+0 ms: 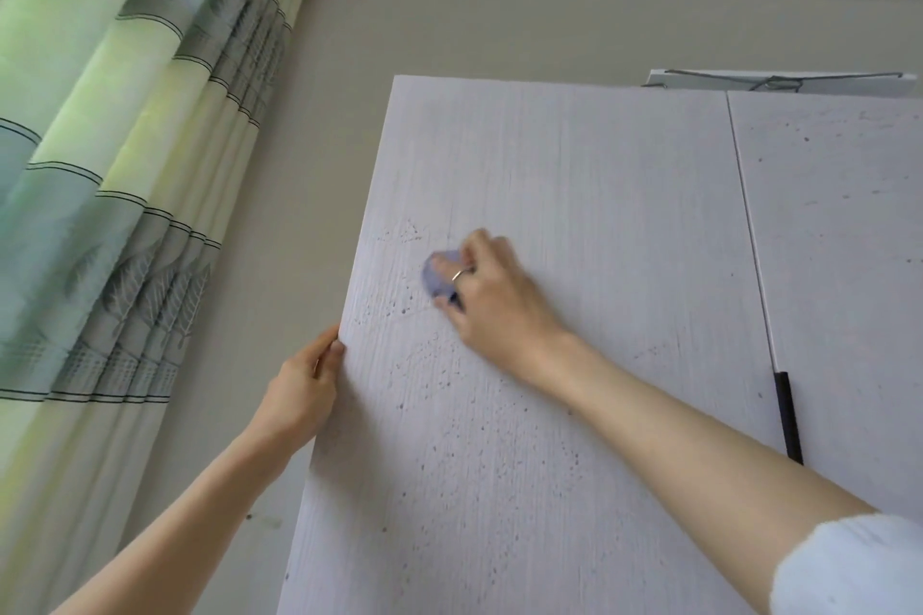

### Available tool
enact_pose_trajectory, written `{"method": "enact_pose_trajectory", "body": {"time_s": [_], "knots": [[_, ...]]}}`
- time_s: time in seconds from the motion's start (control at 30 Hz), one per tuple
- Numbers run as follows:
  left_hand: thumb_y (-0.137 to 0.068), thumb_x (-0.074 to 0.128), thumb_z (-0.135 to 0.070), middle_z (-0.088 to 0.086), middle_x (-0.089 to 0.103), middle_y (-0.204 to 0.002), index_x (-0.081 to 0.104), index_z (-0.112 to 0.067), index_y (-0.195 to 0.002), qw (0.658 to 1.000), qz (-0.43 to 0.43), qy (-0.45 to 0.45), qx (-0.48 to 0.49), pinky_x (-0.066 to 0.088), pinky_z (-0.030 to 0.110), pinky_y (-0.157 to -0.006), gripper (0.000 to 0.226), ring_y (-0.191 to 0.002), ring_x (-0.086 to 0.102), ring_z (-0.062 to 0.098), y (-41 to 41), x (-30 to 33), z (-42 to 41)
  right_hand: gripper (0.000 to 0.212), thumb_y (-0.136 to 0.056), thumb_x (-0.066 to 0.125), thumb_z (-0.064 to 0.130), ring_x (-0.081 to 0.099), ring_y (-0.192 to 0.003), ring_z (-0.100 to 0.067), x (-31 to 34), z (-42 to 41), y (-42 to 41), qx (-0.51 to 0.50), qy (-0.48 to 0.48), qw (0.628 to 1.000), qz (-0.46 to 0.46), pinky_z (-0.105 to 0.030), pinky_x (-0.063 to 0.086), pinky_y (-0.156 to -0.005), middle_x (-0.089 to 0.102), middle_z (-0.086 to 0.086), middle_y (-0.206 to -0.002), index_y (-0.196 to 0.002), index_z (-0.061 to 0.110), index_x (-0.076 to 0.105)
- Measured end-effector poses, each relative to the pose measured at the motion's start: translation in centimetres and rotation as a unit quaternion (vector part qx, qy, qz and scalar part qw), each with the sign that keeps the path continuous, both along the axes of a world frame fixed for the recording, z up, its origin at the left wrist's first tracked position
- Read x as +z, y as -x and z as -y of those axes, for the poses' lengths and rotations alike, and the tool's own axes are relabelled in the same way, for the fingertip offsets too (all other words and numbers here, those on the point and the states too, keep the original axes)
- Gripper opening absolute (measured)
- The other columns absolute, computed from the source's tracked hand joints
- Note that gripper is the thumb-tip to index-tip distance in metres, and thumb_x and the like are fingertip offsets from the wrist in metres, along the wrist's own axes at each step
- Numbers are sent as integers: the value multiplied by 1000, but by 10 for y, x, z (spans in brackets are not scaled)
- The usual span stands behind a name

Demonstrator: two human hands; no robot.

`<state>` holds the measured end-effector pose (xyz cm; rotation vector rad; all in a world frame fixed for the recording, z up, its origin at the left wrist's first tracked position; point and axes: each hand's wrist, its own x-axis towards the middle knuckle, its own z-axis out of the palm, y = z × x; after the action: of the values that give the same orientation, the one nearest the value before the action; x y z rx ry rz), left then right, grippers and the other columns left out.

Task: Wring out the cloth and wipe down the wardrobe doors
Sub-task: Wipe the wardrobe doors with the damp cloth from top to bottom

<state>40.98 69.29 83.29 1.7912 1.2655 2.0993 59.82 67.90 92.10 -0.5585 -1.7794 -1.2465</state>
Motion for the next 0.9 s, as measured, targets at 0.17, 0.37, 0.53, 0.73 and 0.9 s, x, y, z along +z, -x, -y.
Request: {"method": "enact_pose_trajectory", "body": {"time_s": [0.17,0.37,0.53,0.73,0.9], "knots": [[-102,34,-25,-11,55,-115,51,-30,-132,1000,-5,-3,0,40,37,-101,35,-121,48,19,-1,-1,2,22,-88,60,14,47,-101,-29,31,0,-8,-67,-27,997,-34,-31,43,-63,45,-12,-109,-110,10,58],[-102,32,-24,-7,59,-117,51,-31,-132,1000,-10,-7,-10,43,41,-94,36,-119,52,25,-1,-2,2,16,-95,49,17,37,-107,-26,51,7,7,-19,28,981,-189,-30,35,-69,36,-10,-117,-106,9,57],[-102,34,-21,-7,58,-102,52,-36,-121,1000,-3,-14,-24,42,35,-77,31,-115,55,29,-3,-2,3,19,-78,72,17,52,-86,-28,1,-3,34,-6,10,989,148,-26,40,-53,50,-13,-94,-92,5,68],[-102,31,-26,-9,57,-115,49,-37,-131,999,-14,7,-33,42,42,-100,35,-122,50,24,1,-3,4,21,-94,50,19,40,-111,-27,78,0,13,0,29,981,-192,-31,42,-81,38,-11,-118,-111,10,58],[-102,32,-24,1,62,-117,50,-41,-125,999,-21,4,-39,44,39,-94,33,-123,49,27,1,-2,6,18,-92,51,17,40,-110,-28,58,-1,56,27,75,995,-63,-34,42,-89,40,-11,-114,-101,12,66]]}}
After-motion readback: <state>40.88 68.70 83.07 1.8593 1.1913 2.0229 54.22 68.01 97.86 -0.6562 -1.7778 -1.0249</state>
